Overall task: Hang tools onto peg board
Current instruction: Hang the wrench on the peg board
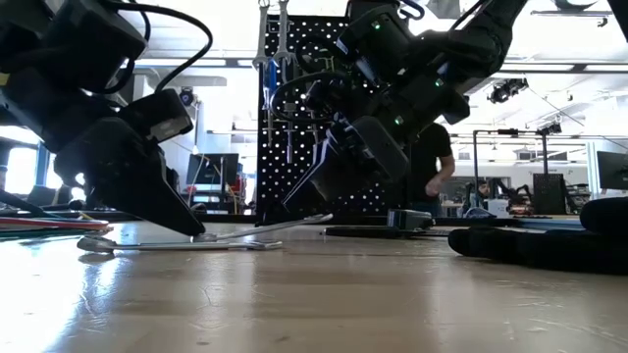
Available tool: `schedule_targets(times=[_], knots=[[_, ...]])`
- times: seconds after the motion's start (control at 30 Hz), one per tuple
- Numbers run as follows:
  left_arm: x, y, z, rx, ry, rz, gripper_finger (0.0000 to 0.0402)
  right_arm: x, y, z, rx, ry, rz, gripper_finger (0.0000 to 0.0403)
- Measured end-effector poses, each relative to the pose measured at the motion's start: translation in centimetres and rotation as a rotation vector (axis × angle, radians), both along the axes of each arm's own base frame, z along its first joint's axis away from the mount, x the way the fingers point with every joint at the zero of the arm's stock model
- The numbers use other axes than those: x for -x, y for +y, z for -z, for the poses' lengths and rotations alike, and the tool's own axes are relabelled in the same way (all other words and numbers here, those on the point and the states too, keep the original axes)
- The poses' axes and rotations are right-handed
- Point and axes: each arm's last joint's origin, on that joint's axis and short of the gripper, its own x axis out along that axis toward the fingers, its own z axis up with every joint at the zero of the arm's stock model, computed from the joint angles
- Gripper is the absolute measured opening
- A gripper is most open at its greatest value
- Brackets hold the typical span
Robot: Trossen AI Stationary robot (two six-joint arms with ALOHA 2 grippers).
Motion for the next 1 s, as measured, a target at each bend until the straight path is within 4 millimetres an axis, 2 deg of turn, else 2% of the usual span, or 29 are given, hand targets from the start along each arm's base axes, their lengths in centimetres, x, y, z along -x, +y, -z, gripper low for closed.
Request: schedule_targets(times=[0.23,0.53,0.7,0.87,1.0], knots=[[-0.1,0.5,0.1,-0.003,0.020,-0.005,0.0133,0.1,-0.1,0.1,0.017,0.065,-0.061,0.0108],[-0.1,0.7,0.1,-0.007,0.026,-0.003,0.0133,-1.4,-0.4,-2.1,0.125,0.156,-0.127,0.0109],[-0.1,0.7,0.1,-0.007,0.026,-0.003,0.0133,-1.4,-1.0,-2.2,0.114,0.180,-0.136,0.0130],[-0.1,0.7,0.1,-0.009,0.023,-0.006,0.0133,-1.6,-1.0,-0.5,0.094,0.219,-0.125,0.0174],[-0.1,0.7,0.1,-0.007,0.020,-0.005,0.0133,-2.1,-0.9,0.8,0.076,0.266,-0.120,0.0183]])
